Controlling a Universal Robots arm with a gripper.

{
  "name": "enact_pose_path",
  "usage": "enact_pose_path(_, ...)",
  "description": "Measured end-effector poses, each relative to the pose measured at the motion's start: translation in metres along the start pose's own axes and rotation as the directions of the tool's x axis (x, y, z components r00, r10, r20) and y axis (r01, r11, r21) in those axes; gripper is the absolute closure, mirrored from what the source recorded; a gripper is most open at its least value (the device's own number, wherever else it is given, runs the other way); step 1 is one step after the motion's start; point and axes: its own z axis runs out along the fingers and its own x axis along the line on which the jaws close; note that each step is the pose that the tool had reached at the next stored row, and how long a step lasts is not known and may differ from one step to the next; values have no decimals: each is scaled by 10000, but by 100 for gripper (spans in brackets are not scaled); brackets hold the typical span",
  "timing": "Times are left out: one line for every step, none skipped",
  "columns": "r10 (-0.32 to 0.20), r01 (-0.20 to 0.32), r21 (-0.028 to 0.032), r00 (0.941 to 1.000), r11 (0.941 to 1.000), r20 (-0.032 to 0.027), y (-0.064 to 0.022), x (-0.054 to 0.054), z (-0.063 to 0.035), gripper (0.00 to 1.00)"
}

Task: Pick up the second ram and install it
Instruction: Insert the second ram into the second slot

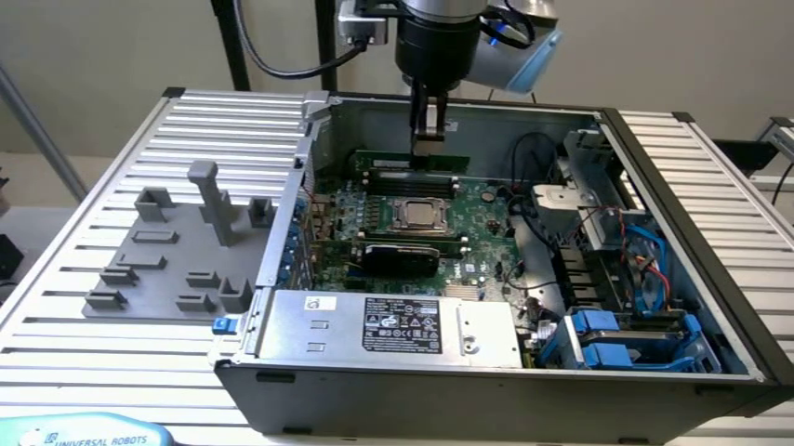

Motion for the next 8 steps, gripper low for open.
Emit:
enact_pose_path(-1,1,-1,10000,10000,-3,-16,-3,17,86)
enact_pose_path(0,0,0,10000,10000,-4,-33,-7,35,86)
enact_pose_path(0,0,-2,10000,10000,-7,-49,-10,53,86)
enact_pose_path(2,-2,-1,10000,10000,-6,-63,-13,71,86)
enact_pose_path(9,-9,-1,10000,10000,-5,-74,-14,90,86)
enact_pose_path(24,-24,0,10000,10000,-5,-84,-16,108,86)
enact_pose_path(50,-50,2,10000,10000,-5,-91,-16,126,86)
enact_pose_path(80,-80,3,10000,10000,-5,-97,-17,144,86)
